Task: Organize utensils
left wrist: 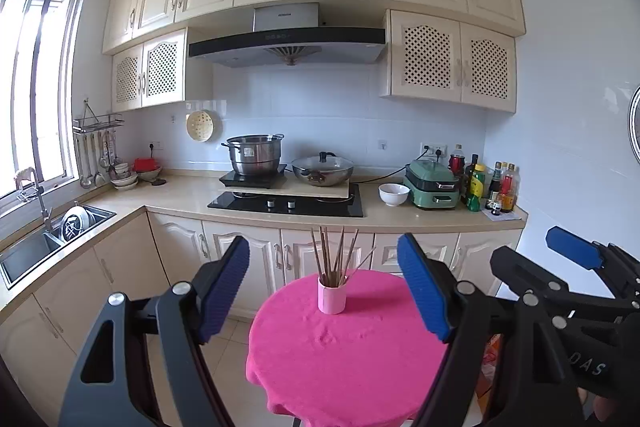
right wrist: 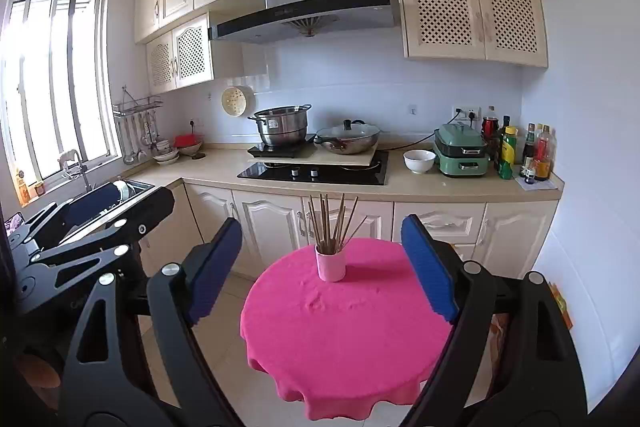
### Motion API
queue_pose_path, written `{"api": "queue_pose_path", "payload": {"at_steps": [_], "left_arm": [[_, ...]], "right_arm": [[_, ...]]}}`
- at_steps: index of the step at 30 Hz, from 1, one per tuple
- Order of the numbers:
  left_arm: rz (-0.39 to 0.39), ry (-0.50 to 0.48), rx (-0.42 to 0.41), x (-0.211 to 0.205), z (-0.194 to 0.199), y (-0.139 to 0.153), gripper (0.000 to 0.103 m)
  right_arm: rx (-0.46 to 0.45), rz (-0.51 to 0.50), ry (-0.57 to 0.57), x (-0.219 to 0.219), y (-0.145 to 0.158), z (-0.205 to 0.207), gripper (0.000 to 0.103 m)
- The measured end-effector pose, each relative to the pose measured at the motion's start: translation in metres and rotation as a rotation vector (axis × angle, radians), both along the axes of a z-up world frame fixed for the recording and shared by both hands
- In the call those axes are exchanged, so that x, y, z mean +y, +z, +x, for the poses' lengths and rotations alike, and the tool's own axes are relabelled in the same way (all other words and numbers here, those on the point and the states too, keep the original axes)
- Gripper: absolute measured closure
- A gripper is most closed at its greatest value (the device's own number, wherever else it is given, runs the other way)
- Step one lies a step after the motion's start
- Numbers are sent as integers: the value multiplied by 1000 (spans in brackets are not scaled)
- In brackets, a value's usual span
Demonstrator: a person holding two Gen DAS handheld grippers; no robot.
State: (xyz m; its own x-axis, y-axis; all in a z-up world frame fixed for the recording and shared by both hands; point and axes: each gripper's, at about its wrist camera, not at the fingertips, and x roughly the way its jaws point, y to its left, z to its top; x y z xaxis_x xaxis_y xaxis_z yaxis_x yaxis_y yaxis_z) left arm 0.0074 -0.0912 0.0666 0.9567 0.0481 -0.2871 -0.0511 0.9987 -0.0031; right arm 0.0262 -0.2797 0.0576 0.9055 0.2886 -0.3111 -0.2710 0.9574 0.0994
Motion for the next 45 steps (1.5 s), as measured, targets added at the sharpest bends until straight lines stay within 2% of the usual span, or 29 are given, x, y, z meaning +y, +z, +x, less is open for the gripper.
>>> {"api": "queue_pose_path", "payload": {"at_steps": [15,45], "left_arm": [[11,-9,-37,5,6,3,28],[8,-14,-28,6,21,0,28]], "right_arm": [[5,-3,5,4,-1,7,21],[27,-7,4,8,-1,25,21]]}}
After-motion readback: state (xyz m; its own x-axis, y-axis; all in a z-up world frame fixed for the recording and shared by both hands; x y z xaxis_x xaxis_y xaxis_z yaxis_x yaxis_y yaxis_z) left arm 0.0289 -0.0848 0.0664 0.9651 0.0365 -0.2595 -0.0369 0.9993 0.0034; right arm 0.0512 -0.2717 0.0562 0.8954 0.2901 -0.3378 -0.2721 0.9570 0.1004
